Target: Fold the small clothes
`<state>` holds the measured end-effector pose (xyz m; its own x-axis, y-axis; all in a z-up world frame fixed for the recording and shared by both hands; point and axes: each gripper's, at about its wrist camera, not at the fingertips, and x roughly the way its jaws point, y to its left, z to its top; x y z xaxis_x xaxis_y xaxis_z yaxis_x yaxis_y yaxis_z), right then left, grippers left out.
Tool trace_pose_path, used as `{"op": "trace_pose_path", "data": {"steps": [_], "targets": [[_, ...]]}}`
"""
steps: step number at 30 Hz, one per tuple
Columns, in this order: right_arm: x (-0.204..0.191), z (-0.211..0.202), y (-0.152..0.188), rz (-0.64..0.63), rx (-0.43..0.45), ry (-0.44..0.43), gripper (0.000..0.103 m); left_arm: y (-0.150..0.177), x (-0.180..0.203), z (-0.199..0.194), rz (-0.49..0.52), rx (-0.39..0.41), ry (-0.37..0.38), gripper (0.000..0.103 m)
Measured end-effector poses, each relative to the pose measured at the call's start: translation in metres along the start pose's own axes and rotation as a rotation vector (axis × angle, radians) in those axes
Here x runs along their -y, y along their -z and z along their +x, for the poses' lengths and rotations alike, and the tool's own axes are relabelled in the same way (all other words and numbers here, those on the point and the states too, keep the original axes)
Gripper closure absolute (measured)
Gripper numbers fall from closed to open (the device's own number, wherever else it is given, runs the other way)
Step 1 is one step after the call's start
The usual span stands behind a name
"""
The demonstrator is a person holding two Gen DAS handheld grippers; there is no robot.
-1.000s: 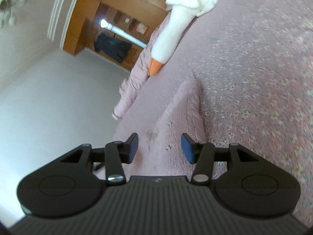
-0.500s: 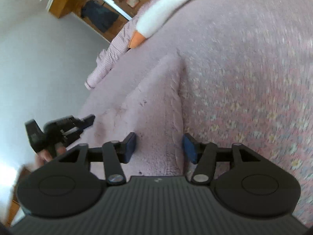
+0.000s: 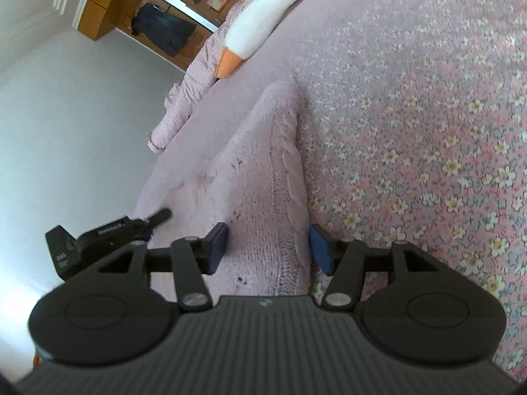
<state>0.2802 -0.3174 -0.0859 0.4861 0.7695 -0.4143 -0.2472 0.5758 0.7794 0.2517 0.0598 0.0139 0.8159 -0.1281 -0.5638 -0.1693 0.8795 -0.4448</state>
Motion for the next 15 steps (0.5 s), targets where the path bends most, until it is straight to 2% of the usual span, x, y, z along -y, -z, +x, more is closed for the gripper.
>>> {"op": "trace_pose_path", "data": {"steps": [3,6,9,10,11,12,14,15], "targets": [[0.007,0.001,0.0,0.026,-0.008,-0.023,0.044,-0.006,-0.006,0.015,0.034,-0.016,-0.081,0.092],[0.006,-0.001,0.0,0.026,-0.01,-0.023,0.044,-0.014,-0.017,0.02,-0.011,-0.048,-0.097,0.091],[-0.001,-0.007,0.001,0.011,0.004,0.003,0.042,-0.012,-0.016,-0.013,-0.045,0.016,-0.049,0.091],[-0.007,-0.01,0.002,-0.008,0.017,0.021,0.046,-0.009,-0.009,-0.023,-0.032,0.023,-0.012,0.091],[-0.018,-0.018,0.003,-0.048,0.075,0.042,0.051,-0.004,0.001,-0.033,0.006,0.022,0.015,0.091],[-0.029,-0.027,0.006,-0.084,0.161,0.046,0.062,0.002,0.011,-0.04,0.047,0.021,0.021,0.091],[-0.05,-0.036,0.013,-0.179,0.302,-0.043,0.063,0.014,0.028,-0.042,0.123,0.008,0.022,0.091],[-0.061,-0.034,0.016,-0.233,0.339,-0.097,0.068,0.019,0.035,-0.038,0.149,-0.002,0.017,0.091]]}}
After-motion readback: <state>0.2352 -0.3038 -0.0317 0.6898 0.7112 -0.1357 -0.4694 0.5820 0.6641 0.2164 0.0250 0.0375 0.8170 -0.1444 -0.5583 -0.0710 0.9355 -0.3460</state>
